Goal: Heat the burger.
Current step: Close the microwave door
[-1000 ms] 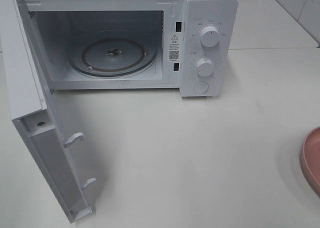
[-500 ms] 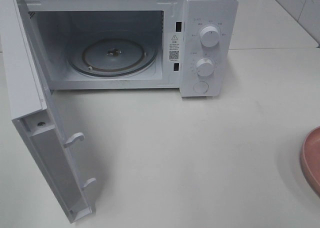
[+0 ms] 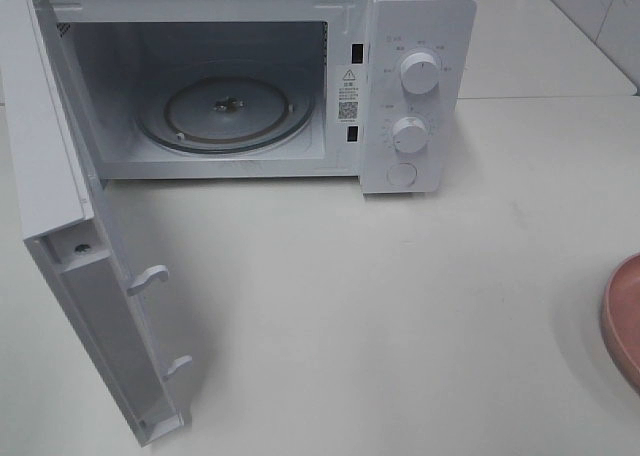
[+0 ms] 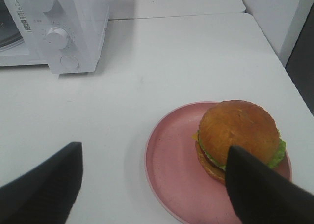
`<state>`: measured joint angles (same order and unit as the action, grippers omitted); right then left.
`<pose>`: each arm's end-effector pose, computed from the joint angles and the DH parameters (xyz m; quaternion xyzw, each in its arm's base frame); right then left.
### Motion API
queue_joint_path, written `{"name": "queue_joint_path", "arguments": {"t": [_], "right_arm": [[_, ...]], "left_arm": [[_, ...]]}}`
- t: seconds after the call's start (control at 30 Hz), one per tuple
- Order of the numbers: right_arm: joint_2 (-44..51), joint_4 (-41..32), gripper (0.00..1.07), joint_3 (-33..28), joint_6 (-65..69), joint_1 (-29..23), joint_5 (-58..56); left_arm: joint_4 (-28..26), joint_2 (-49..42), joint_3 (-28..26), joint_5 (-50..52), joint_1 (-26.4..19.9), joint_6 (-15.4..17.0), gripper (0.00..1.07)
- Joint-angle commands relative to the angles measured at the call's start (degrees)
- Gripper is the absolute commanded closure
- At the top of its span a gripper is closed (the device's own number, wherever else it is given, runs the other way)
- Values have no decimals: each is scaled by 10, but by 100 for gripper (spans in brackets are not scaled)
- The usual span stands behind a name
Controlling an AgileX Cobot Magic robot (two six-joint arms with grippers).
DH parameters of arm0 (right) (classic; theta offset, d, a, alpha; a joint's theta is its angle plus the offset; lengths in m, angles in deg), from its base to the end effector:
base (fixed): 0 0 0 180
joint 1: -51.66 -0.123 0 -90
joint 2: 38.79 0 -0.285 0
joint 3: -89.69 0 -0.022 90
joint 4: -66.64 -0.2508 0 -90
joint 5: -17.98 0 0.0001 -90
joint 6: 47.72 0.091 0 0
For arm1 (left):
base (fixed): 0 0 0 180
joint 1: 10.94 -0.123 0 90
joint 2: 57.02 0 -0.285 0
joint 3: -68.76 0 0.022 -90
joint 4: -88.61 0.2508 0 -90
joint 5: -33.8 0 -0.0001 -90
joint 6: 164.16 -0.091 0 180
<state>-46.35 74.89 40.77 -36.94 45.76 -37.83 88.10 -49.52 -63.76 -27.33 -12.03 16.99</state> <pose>-0.0007 -0.0109 0.2834 0.0348 0.8276 0.0094 0.5602 -0.0081 -0.0009 0.2820 -0.0163 0.8484 -0.0047 0.5291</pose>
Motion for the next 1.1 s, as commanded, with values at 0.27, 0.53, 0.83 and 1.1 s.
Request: {"name": "queue_joint_path", "arguments": {"t": [0.27,0.53,0.83,1.1], "right_arm": [[15,-1,31,-1,-5,4,5],[15,-1,31,-1,-5,4,5],[15,-1,31,-1,-5,4,5],[15,0,31,-1,-5,4,5]], "left_arm": [[1,-3,1,-1,-1,3,7],[1,-3,1,-1,-1,3,7],[-13,-3,-5,9,-1,6,7],[-14,55,-15,108,-1,6,11]]}}
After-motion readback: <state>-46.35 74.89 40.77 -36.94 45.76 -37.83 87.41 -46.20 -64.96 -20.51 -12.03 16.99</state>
